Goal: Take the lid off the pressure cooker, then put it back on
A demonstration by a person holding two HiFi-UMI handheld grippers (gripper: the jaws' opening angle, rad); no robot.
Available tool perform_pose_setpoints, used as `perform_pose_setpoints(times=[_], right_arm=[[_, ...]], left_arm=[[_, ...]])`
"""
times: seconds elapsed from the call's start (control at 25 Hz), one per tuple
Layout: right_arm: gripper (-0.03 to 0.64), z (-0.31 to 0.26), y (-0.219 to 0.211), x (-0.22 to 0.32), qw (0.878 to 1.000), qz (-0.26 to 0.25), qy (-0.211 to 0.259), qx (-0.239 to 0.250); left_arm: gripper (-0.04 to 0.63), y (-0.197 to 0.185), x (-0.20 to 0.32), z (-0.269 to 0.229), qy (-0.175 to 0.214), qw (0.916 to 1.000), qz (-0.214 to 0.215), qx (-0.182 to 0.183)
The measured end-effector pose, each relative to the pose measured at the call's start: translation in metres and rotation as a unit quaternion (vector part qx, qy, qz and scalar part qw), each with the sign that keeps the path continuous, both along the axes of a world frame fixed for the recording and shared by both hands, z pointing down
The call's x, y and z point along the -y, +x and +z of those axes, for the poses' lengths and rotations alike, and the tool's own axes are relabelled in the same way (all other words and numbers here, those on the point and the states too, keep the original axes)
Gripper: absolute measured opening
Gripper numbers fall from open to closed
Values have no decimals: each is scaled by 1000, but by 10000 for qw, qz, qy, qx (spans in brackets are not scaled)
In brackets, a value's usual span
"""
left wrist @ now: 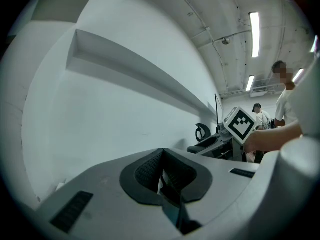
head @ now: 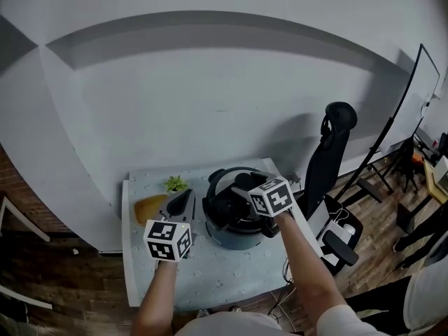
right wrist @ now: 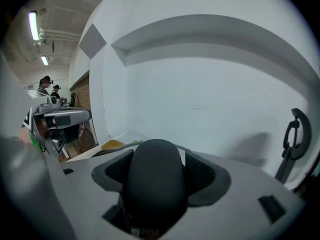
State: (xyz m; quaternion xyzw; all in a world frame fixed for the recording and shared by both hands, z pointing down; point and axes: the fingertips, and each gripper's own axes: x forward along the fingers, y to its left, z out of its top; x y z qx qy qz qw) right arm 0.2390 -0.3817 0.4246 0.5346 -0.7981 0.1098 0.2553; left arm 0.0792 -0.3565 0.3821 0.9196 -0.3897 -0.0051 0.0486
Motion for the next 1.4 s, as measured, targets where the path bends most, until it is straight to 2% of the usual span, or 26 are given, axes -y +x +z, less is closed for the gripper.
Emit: perform_pose_setpoints(times=[0.2,0.76,1.08,1.4], right_arm=[[279,2,-2,0,9999,68,-122,-102],[276,0,3,0,9975,684,-165,-105],[276,-1,10,1,9892,1457,-132,-114],[276,-2,16,0,9727,2313,-140,-105]], left_arm=[[12,-4,0,6,-47,10000,13,-10],[12,-12,-2,11,-98,9997,242,6],[12,-12,0,13,-132,9987,488,35],[12,-11,4,25,-320,9974,652,29]])
